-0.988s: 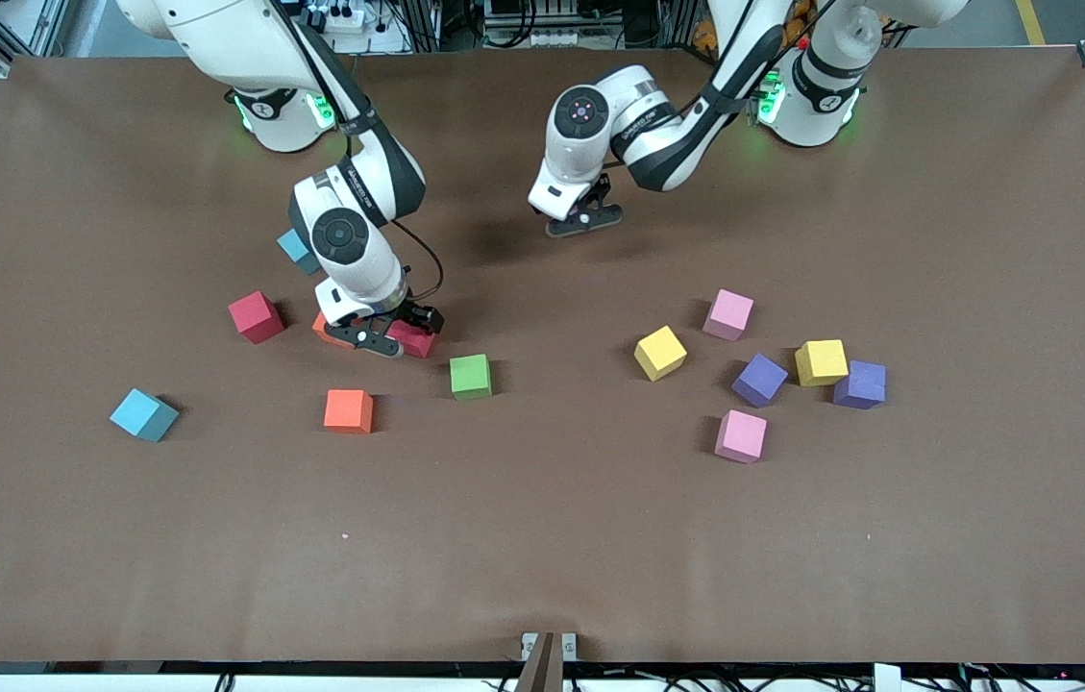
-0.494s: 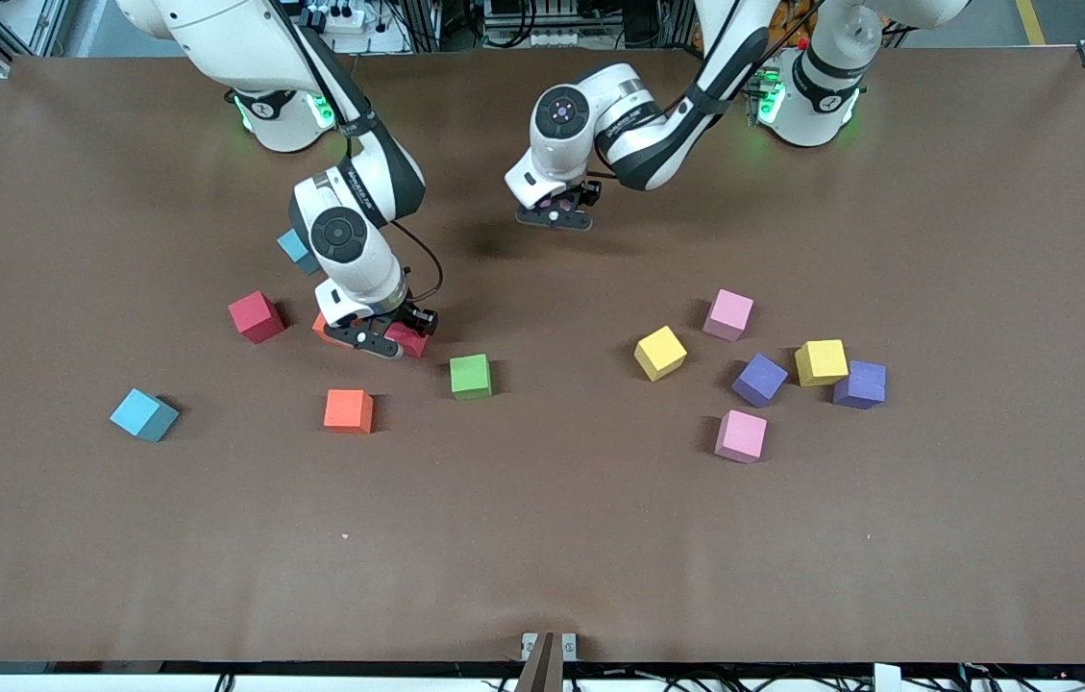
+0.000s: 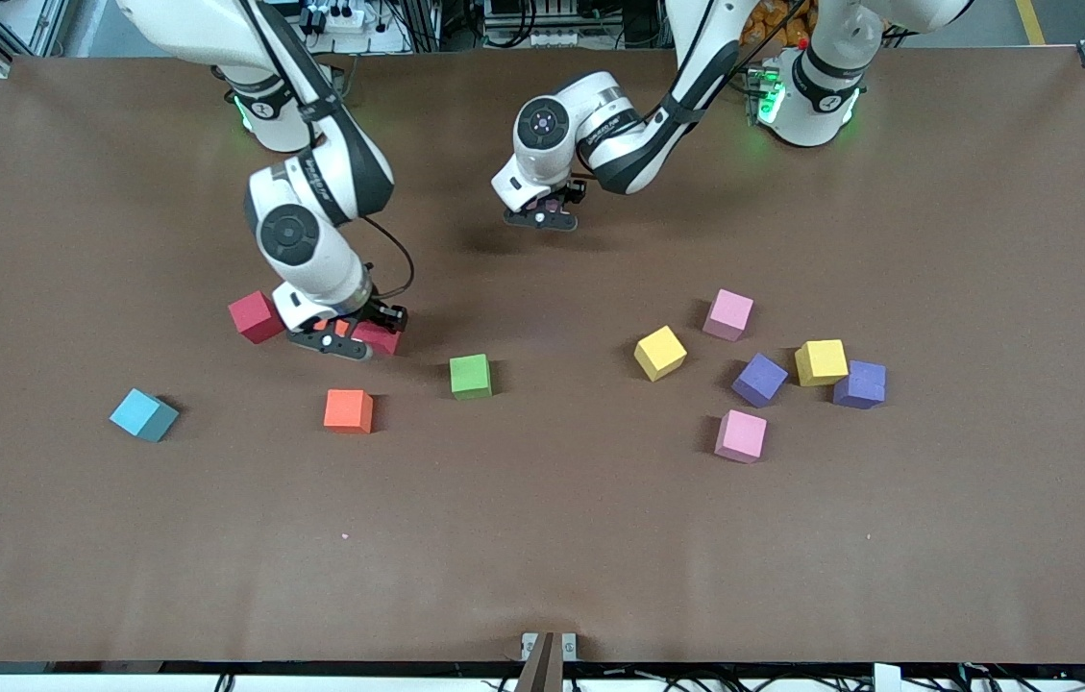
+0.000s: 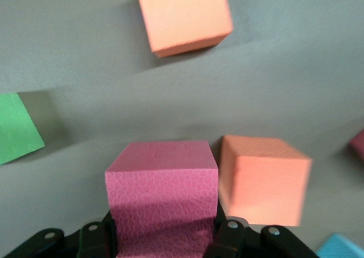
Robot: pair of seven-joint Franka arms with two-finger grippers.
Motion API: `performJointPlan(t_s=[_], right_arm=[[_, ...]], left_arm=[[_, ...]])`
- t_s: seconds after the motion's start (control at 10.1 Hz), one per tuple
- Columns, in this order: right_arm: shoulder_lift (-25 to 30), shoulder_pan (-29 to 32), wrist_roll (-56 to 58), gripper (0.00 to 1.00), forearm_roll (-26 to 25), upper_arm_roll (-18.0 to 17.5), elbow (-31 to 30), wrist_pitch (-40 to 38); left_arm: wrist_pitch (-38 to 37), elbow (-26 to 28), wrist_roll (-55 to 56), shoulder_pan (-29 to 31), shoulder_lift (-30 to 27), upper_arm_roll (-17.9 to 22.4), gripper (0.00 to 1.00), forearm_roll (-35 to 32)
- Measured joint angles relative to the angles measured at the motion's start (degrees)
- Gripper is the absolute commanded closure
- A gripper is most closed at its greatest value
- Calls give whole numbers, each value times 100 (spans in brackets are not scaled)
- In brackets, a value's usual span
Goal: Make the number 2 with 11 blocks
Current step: 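Lower the pink cube with the left gripper while the right gripper lifts the red cube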
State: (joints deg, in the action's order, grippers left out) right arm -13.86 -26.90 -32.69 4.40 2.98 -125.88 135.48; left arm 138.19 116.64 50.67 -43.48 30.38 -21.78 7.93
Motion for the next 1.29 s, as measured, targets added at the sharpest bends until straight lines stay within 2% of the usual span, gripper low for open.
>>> performJointPlan(t_s=[0.4,0.69,0.79,0.89,0.99,1.29], right_arm=[[325,598,2221,77,2,23,-2,-507],[369,727,3588,77,2,39,-1,-630],[371,729,3974,77,-2,40,-2,-736],[371,729,4311,77,-6,39,-2,-824],[372,733,4618,77,-7,43,-2,-891],[390,904,5157,77,-9,59,135,-910]], left_arm=[[-2,-101,78,-51,26,187,100,30],[-5,-238,92,-60,73,359,100,30],[-6,-276,93,-62,125,367,75,30],[-6,-301,93,-71,175,367,32,30],[-21,-323,105,-76,189,367,0,30],[-30,-426,296,-70,176,435,0,30]])
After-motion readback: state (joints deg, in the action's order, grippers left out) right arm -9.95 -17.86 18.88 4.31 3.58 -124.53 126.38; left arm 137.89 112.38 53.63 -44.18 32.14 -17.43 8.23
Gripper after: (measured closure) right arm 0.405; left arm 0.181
